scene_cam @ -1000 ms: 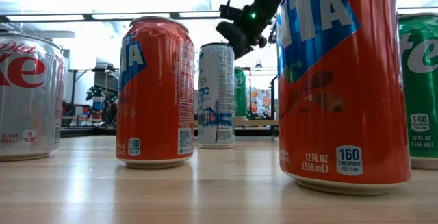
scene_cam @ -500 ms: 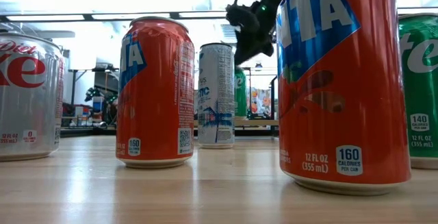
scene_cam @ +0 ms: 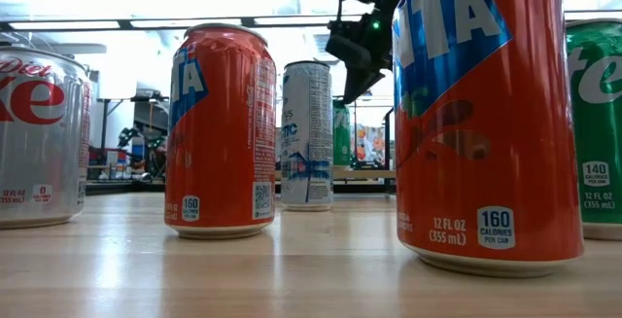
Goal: Sort soda cans
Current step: Put the right green soda can on the shelf
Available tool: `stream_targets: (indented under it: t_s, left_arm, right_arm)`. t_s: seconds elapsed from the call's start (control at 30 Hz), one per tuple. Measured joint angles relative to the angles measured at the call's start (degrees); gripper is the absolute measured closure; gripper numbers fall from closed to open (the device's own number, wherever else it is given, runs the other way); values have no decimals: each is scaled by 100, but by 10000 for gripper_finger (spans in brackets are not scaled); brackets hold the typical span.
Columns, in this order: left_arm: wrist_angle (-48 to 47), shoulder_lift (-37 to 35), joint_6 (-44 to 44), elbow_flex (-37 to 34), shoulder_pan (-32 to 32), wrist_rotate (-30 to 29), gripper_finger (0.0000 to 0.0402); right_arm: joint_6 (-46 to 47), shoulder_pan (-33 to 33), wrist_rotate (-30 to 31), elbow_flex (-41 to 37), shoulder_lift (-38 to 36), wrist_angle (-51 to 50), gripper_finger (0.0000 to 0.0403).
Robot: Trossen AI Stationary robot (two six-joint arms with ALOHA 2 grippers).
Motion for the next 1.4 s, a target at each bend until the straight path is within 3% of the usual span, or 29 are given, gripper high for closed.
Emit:
stream_targets:
  t_s: [0.2, 0.53, 0.77, 1.4]
  left_arm:
    - [-1, 0, 0, 0, 0, 0, 80]
    - [-2, 0, 0, 0, 20, 0, 80]
    - [-16, 0, 0, -2, 20, 0, 80]
    - [-32, 0, 2, -2, 20, 0, 80]
  right_arm:
    - [149, 56, -33, 228, -70, 187, 394]
    - [5, 13, -37, 149, 212, 1427, 394]
    - [8, 6, 107, 142, 538, 1471, 394]
    - [162, 130, 88, 177, 524, 1388, 394]
